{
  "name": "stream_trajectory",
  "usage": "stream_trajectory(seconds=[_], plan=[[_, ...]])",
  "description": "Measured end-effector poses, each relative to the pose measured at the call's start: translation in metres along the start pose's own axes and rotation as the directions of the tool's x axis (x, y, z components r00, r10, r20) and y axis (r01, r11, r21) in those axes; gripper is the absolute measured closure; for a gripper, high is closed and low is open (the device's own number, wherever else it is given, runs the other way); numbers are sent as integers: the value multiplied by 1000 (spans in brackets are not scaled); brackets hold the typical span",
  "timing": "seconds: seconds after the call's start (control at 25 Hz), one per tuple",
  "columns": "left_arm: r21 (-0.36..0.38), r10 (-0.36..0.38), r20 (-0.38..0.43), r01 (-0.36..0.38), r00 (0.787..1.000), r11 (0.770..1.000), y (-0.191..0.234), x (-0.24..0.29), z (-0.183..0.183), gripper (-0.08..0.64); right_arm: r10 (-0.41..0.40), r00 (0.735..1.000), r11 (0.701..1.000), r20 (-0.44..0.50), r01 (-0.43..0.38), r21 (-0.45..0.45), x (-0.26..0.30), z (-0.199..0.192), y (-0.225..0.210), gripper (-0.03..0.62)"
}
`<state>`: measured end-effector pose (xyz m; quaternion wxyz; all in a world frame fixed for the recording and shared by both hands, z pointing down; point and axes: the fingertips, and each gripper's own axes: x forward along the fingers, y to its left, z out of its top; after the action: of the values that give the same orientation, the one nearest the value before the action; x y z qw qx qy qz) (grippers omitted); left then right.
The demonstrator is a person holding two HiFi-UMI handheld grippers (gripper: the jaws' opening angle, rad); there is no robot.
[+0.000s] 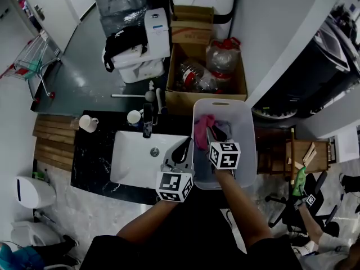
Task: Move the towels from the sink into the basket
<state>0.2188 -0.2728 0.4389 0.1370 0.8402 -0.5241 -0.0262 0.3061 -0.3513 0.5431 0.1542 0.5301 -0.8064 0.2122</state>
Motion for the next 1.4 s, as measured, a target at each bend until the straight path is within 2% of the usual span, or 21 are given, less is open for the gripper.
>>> stream_trajectory(seconds=[0.12, 0.24, 0.44, 0.68, 0.88, 1.4], plan=[[1, -11, 6, 11, 1000, 1000, -2, -1, 2, 555, 0, 998, 1000, 57, 1, -18, -17, 14, 7, 539], [2, -23, 9, 23, 1000, 1000, -6, -1, 3, 555, 10, 995, 1000, 94, -7, -29, -34, 25, 14, 555], [6, -40, 15, 40, 999, 999, -10, -1, 7, 555, 9, 989, 999, 149, -4, -34, -61, 38, 24, 560], [12, -38, 9, 38, 999, 999, -12, -6, 5, 555, 17, 979, 995, 205, 4, -99, -94, 43, 44, 560], [21, -40, 5, 40, 999, 999, -14, -8, 2, 555, 14, 961, 992, 278, 21, -123, -116, 46, 54, 560], [37, -56, 13, 56, 998, 998, -29, -18, 3, 555, -16, 948, 988, 316, 63, -139, -145, 42, 56, 563]])
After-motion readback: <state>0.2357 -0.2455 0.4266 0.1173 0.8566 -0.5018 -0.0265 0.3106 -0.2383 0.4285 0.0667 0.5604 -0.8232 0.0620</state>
